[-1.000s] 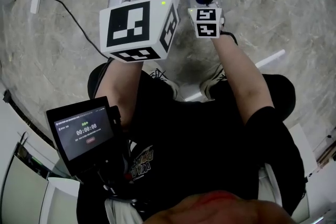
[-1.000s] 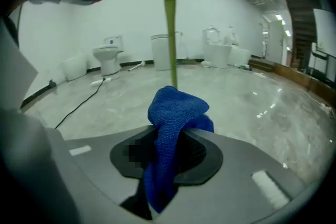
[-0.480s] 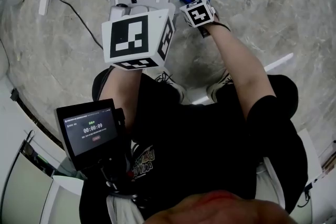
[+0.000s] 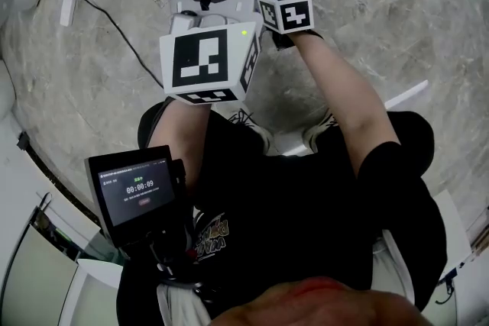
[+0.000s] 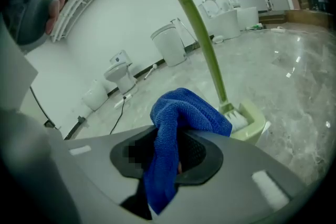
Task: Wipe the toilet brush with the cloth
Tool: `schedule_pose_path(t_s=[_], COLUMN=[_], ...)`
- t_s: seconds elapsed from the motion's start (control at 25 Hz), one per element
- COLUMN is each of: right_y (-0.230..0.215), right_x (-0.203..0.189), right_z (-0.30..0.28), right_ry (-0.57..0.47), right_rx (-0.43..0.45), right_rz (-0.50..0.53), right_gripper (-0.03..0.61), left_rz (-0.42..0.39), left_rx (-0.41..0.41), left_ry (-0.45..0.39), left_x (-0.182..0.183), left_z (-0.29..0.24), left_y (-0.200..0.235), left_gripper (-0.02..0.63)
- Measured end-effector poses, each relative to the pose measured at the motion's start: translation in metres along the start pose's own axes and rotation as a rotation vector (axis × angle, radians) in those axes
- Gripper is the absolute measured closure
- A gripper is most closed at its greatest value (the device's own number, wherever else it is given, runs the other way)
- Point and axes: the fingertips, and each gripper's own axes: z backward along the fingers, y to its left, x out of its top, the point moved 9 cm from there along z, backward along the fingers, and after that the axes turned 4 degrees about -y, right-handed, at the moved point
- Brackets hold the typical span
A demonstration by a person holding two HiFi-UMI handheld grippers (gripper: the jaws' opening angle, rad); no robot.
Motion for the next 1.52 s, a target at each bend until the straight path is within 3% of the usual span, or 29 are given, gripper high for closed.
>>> schedule_pose_path(t_s=[0.16,0.28,0.36,0.44,0.68,0.8,0.92,1.0,1.04,1.12,1.2,1.24,1.32,1.52], right_y=[0.003,0.006,0.011,0.015,-0.002,-0.045,-0.102,-0.142,-0.158,-0.176,-0.173,-0.167,-0.155,-0.154], right_x=[0.041,0.058,0.059,0.056,0.029,0.014,0.011,0.023,0.034,0.058,0.072,0.073,0.067,0.049], right_z=[0.016,0.025,0.028,0.029,0.035,0.050,0.079,0.095,0.099,0.100,0.092,0.085,0.068,0.052], right_ry=[-0.157,-0.193,-0.128,-0.046,0.248,0.419,0.556,0.542,0.470,0.230,-0.009,-0.080,-0.114,-0.079], right_rx=[0.032,0.206,0.362,0.450,0.493,0.476,0.410,0.255,0.163,-0.006,-0.151,-0.206,-0.250,-0.221], right_rz=[-0.068,-0.148,-0.152,-0.096,0.065,0.016,-0.079,-0.064,-0.063,-0.100,-0.150,-0.167,-0.186,-0.326], right_gripper=[0.471,0.471,0.471,0.471,0.471,0.471,0.471,0.471,0.471,0.470,0.469,0.469,0.469,0.469], left_rz=[0.000,0.004,0.013,0.026,0.043,0.045,0.054,0.051,0.050,0.050,0.049,0.047,0.039,0.065], left_rx=[-0.002,0.000,0.000,-0.003,-0.004,0.001,0.007,0.009,0.010,0.010,0.007,0.005,0.004,0.011], left_ry=[0.002,0.002,0.000,-0.004,0.003,0.007,0.007,0.011,0.013,0.016,0.023,0.028,0.042,0.087], left_x=[0.000,0.001,0.002,0.004,0.008,0.009,0.011,0.011,0.011,0.010,0.009,0.007,0.003,-0.012], left_z=[-0.003,-0.004,-0.005,-0.006,-0.014,-0.018,-0.020,-0.020,-0.020,-0.020,-0.022,-0.023,-0.024,-0.022], left_y=[-0.001,-0.001,-0.001,-0.001,-0.003,-0.003,-0.003,-0.003,-0.002,-0.001,-0.002,-0.002,-0.002,0.003], left_gripper=[0.497,0.497,0.497,0.497,0.497,0.497,0.497,0.497,0.497,0.497,0.497,0.497,0.497,0.496])
